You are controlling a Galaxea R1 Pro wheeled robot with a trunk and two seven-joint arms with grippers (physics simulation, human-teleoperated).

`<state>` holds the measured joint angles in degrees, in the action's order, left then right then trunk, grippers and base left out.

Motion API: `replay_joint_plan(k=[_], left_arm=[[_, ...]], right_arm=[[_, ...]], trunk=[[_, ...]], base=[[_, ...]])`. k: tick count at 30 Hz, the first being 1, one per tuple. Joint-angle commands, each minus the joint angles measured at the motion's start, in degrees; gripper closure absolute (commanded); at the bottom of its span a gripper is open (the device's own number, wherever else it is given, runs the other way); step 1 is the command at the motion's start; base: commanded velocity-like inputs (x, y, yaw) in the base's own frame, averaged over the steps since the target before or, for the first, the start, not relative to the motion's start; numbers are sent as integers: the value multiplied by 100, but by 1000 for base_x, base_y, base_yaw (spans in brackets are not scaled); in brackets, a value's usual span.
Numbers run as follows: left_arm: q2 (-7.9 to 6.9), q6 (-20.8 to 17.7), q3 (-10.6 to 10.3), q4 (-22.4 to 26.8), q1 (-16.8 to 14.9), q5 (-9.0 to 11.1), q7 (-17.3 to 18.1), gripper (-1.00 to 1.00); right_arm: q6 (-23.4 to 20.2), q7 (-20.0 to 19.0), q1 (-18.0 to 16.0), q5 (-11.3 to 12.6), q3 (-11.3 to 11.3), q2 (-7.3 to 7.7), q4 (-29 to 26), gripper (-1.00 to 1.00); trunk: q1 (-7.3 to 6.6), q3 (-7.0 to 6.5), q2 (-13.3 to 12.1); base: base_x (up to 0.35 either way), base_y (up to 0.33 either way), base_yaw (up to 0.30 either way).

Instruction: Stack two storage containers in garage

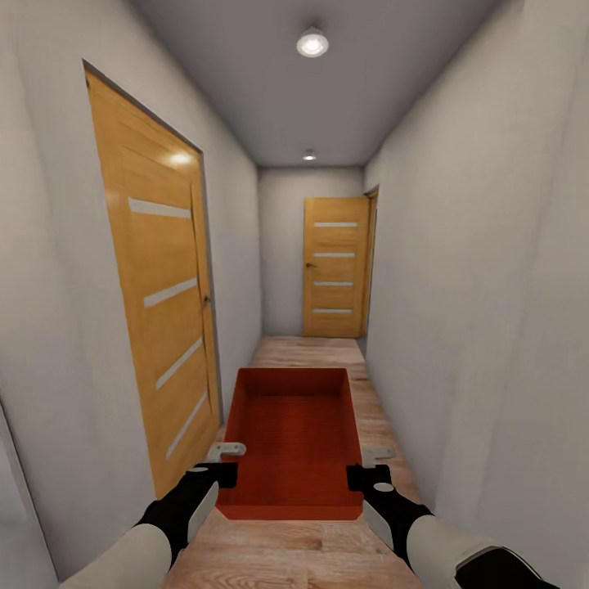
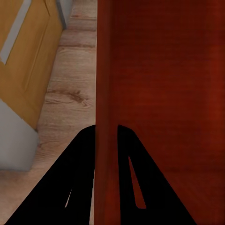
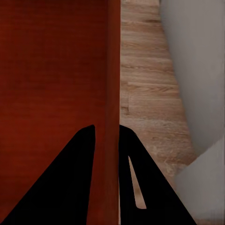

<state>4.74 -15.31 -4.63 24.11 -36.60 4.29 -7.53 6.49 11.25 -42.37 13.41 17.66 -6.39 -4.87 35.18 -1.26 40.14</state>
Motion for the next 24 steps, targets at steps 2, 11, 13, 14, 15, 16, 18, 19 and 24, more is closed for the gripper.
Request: replay_joint_plan(k=[2,11,13,14,15,16,18,19,24], left_arm=[[-158,-33,393,23,-5,28,-70,100],[-158,-33,393,23,-5,28,-67,100],[-158,-33,393,23,-5,28,-66,100],[-158,-33,393,23,-5,28,-65,100],[-158,-33,393,23,-5,28,-65,100],[-158,-33,393,23,-5,28,-66,100],[-158,-33,393,23,-5,28,-66,100],[-158,-33,393,23,-5,28,-67,100],[-158,-33,393,23,-5,28,-65,100]], right_arm=[[19,-8,1,66,-16,6,3,100],[19,-9,1,65,-16,6,3,100],[19,-9,1,67,-16,6,3,100],[19,-10,1,67,-16,6,3,100],[19,-10,1,66,-16,6,3,100],[19,-11,1,66,-16,6,3,100],[19,-12,1,65,-16,6,3,100],[17,-12,1,65,-16,6,3,100],[11,-10,1,65,-16,6,3,100]], trunk=[[5,1,2],[5,1,2],[5,1,2],[5,1,2],[5,1,2],[5,1,2],[5,1,2],[5,1,2],[5,1,2]], base=[[323,0,0],[323,0,0],[324,0,0],[324,0,0],[324,0,0],[324,0,0],[324,0,0],[324,0,0],[324,0,0]])
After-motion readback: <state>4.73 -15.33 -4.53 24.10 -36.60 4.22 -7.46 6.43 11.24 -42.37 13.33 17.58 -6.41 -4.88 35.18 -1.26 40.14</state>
